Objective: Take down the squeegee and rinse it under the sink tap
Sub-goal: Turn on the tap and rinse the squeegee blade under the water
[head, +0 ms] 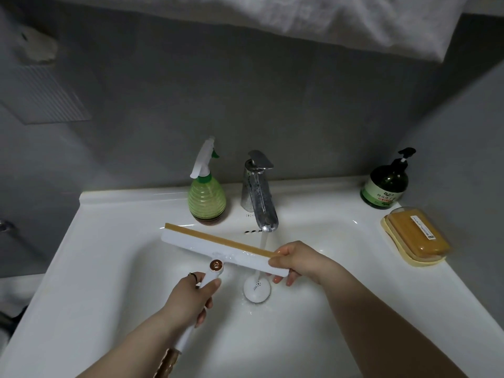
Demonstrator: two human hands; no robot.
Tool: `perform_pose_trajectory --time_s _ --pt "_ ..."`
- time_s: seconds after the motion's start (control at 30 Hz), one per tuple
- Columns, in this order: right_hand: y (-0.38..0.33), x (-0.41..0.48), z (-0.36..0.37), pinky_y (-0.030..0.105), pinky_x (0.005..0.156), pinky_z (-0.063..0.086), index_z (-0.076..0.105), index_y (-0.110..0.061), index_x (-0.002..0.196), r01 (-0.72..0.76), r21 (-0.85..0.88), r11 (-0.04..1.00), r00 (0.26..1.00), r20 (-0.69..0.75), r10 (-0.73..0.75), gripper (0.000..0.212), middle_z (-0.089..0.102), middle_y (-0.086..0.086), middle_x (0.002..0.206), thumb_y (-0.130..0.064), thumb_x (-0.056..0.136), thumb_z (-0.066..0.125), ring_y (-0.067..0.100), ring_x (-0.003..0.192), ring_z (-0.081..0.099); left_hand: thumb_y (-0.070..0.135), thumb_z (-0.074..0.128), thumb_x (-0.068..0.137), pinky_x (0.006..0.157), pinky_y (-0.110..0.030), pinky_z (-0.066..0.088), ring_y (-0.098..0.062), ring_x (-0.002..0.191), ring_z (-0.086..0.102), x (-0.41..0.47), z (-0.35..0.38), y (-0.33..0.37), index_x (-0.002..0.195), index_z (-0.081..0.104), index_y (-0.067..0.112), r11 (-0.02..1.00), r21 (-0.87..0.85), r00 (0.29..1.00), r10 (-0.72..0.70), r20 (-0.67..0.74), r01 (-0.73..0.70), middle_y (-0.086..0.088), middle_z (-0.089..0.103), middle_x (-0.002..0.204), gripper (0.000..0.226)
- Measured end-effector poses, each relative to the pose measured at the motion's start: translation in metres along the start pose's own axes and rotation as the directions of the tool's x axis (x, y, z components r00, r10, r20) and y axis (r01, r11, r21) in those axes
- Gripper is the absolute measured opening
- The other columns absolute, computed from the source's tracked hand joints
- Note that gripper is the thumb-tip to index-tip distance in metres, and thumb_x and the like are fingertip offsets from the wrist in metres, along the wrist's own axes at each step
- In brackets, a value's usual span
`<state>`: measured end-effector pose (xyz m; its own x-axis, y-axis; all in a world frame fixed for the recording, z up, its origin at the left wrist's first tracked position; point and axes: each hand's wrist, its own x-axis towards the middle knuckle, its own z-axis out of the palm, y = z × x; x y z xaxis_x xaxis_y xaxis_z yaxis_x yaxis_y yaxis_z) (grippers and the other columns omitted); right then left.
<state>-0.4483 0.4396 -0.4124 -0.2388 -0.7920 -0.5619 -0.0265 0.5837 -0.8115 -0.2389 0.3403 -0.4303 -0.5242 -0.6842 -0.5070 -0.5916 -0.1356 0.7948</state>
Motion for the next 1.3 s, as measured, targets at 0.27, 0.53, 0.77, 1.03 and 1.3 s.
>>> perform_pose_trajectory --time_s 0.27,0.53,0.77,1.03,1.3 --pt "-0.002 0.006 0.008 0.016 0.054 0.057 0.054 -0.007 0.096 0.044 0.224 0.974 0.999 0.013 -0.048 0.018 0.062 0.008 0.080 0.001 0.092 0.039 0.008 0.052 0.068 0.022 0.051 0.092 0.026 -0.012 0.028 -0.009 0.018 0.036 0.002 -0.008 -0.001 0.100 0.050 0.004 1.000 -0.013 0.998 -0.005 -0.058 0.004 -0.005 0.051 0.057 0.020" --pt "-0.005 0.013 0.020 0.018 0.044 0.055 0.060 -0.003 0.094 0.091 0.242 0.966 0.988 -0.147 -0.056 0.019 0.061 0.010 0.072 -0.018 0.092 0.049 0.010 0.043 0.065 0.021 0.051 0.092 0.027 -0.013 0.028 -0.009 0.019 0.036 0.003 -0.012 -0.001 0.100 0.051 0.005 1.000 -0.019 0.997 0.008 -0.075 -0.010 -0.005 0.051 0.056 0.018" --pt "-0.002 0.012 0.017 0.017 0.049 0.057 0.057 -0.001 0.096 0.050 0.250 0.967 0.999 -0.029 -0.044 0.013 0.064 0.009 0.074 0.003 0.088 0.049 0.008 0.049 0.068 0.022 0.052 0.091 0.028 -0.014 0.029 -0.009 0.021 0.037 0.001 -0.015 -0.003 0.098 0.053 0.005 1.000 0.006 0.996 0.020 -0.082 -0.019 -0.005 0.052 0.057 0.018" --pt "-0.003 0.018 0.026 0.013 0.031 0.037 0.057 -0.015 0.061 0.092 0.012 0.996 0.967 -0.239 -0.087 0.026 0.059 -0.005 0.033 -0.020 0.087 0.056 0.004 0.026 0.048 0.022 0.051 0.092 0.030 -0.016 0.031 -0.009 0.022 0.038 0.001 -0.012 -0.001 0.100 0.052 0.008 0.999 0.028 0.998 0.028 -0.061 -0.027 -0.004 0.052 0.056 0.016" --pt "-0.007 0.011 0.021 0.016 0.039 0.048 0.059 -0.006 0.079 0.024 0.029 0.999 1.000 0.004 -0.024 0.011 0.067 0.003 0.062 -0.003 0.086 0.051 0.007 0.040 0.062 0.025 0.052 0.091 0.033 -0.018 0.030 -0.010 0.025 0.037 0.001 -0.011 -0.001 0.100 0.052 0.011 0.997 0.071 0.999 0.018 -0.040 -0.015 -0.004 0.052 0.056 0.016"
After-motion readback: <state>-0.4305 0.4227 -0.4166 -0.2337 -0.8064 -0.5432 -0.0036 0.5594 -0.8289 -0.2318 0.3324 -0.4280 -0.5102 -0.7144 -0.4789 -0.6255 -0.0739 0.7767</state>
